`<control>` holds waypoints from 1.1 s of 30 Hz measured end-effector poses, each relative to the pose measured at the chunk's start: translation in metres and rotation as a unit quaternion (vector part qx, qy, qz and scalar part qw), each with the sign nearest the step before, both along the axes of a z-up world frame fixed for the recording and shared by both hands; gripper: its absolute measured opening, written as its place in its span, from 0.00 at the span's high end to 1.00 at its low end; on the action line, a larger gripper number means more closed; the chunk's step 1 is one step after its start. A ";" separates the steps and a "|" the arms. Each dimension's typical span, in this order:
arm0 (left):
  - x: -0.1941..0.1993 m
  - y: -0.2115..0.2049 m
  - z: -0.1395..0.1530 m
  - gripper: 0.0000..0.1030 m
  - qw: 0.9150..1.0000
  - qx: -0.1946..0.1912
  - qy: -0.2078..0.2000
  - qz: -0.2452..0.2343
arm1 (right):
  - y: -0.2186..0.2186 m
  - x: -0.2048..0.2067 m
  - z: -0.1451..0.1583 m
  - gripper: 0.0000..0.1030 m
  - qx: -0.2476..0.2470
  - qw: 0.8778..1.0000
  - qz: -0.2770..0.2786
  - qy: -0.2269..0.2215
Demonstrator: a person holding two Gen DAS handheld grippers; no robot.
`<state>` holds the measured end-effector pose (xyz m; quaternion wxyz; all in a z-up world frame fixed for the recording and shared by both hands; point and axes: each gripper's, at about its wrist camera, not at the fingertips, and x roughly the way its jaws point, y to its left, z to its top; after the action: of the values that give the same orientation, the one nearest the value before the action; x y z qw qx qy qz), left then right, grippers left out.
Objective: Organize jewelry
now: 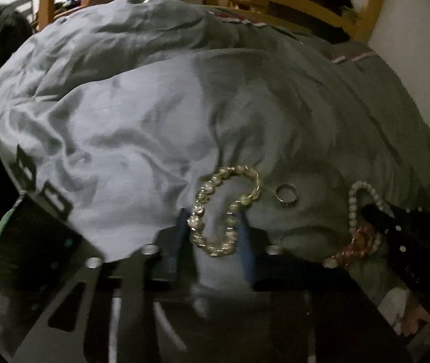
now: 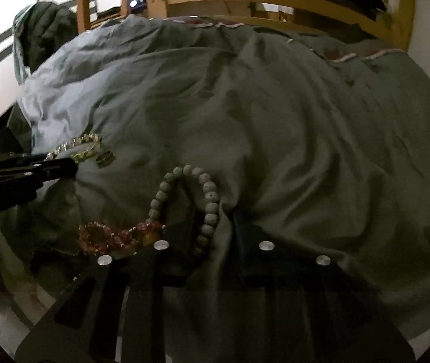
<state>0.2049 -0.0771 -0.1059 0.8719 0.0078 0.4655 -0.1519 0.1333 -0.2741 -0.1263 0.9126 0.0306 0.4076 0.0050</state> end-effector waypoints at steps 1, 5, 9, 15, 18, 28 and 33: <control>0.000 0.003 0.003 0.81 1.000 -0.007 0.002 0.003 | 0.000 -0.002 0.003 0.84 -0.002 1.000 -0.003 -0.007; -0.002 0.010 0.015 0.90 1.000 -0.015 -0.009 0.009 | -0.004 -0.011 0.020 0.91 0.010 0.999 -0.015 -0.044; -0.004 0.013 0.027 0.92 0.999 -0.026 -0.022 0.011 | -0.015 -0.014 0.027 0.91 0.057 0.997 -0.015 -0.056; -0.001 0.012 0.028 0.92 0.999 -0.022 -0.028 0.008 | -0.016 -0.007 0.023 0.86 0.063 0.997 -0.020 -0.036; 0.000 0.006 0.016 0.91 1.000 0.001 -0.023 0.007 | -0.017 -0.002 0.005 0.26 0.082 0.996 -0.018 -0.007; 0.001 -0.003 0.004 0.96 0.999 0.040 -0.012 -0.002 | -0.013 -0.007 0.004 0.90 0.022 0.999 -0.035 -0.025; -0.002 0.000 0.021 0.97 0.999 0.023 -0.031 -0.007 | -0.022 -0.018 0.023 0.96 0.022 0.995 -0.061 -0.073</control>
<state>0.2027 -0.0775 -0.0847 0.8844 0.0354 0.4416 -0.1470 0.1155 -0.2956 -0.1034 0.9377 0.0749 0.3368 -0.0397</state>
